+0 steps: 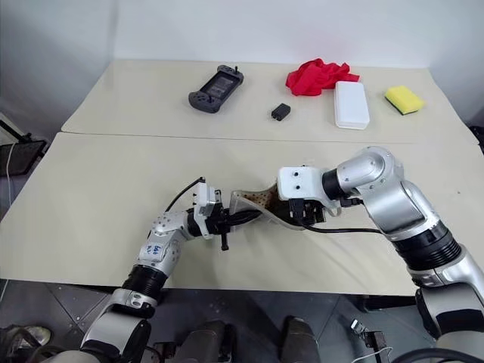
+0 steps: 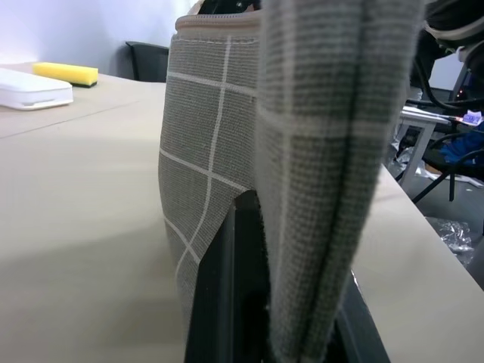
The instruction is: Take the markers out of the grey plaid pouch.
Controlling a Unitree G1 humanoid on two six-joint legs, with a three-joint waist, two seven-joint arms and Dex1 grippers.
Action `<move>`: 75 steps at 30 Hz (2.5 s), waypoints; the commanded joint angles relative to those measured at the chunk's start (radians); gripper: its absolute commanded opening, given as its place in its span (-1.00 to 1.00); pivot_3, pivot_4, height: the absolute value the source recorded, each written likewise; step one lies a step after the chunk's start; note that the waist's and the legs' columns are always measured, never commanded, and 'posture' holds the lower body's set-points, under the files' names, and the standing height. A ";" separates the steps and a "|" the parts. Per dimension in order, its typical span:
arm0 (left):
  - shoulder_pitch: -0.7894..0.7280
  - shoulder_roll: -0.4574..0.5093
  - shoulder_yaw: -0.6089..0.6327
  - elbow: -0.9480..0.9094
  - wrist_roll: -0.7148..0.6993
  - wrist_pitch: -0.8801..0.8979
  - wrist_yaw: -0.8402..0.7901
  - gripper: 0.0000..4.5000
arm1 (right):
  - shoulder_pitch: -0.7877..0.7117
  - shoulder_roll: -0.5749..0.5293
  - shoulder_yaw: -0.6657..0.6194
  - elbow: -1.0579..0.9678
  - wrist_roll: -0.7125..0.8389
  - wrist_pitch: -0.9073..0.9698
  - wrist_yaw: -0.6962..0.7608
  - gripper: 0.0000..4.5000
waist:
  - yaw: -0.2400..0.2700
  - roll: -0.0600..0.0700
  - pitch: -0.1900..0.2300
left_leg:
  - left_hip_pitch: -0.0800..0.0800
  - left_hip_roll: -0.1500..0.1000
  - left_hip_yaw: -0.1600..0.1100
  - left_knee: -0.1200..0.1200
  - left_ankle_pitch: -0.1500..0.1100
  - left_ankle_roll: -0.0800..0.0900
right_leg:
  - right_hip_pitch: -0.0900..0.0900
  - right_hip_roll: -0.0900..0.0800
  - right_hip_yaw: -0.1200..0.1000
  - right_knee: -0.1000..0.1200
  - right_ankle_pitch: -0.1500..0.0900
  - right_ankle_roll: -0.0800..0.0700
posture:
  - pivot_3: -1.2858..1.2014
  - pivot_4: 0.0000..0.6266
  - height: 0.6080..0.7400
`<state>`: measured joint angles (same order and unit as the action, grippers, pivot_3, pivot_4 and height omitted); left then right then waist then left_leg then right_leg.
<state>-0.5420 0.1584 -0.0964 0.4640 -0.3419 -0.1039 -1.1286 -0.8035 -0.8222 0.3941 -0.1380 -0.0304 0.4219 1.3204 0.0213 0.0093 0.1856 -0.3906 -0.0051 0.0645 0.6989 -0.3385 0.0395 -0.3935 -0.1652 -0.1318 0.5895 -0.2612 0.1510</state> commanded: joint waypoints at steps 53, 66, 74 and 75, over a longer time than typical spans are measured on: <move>-0.042 -0.004 0.045 0.031 -0.013 -0.001 0.001 -1.00 | -0.001 0.165 0.137 0.213 -0.255 -0.034 -0.136 -0.34 | -0.021 -0.008 -0.006 | 0.003 0.001 -0.001 0.000 0.001 -0.001 | 0.003 0.001 0.000 0.002 0.000 0.000 | 0.03 -0.52 1.00; -0.021 0.007 0.046 0.004 -0.012 0.012 0.005 -1.00 | -0.042 0.094 -0.041 0.194 -0.157 -0.270 -0.171 -0.53 | -0.022 -0.008 -0.005 | 0.001 0.001 -0.001 -0.001 0.001 -0.001 | 0.000 0.001 0.000 0.000 0.000 0.000 | 0.03 -0.52 1.00; -0.012 0.002 0.040 -0.002 -0.012 0.014 0.009 -1.00 | 0.018 0.078 -0.040 0.225 -0.012 -0.578 -0.059 -0.53 | -0.021 -0.008 -0.005 | 0.001 0.000 0.000 -0.002 0.001 -0.001 | 0.001 0.001 0.000 -0.001 0.000 0.000 | 0.03 -0.52 1.00; -0.013 0.002 0.040 -0.002 -0.012 0.014 0.008 -1.00 | 0.017 0.072 -0.043 0.253 -0.023 -0.585 -0.060 -0.53 | -0.021 -0.009 -0.005 | 0.001 0.000 0.001 -0.002 0.001 -0.001 | 0.001 0.001 0.000 -0.001 0.000 0.000 | 0.03 -0.52 1.00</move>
<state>-0.5572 0.1550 -0.0788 0.4761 -0.3482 -0.0934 -1.1364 -0.7786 -0.7270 0.3890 0.1166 -0.0905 -0.1149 1.2313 0.0004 0.0006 0.1805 -0.3900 -0.0050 0.0656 0.6973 -0.3379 0.0386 -0.3925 -0.1645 -0.1322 0.5888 -0.2610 0.1508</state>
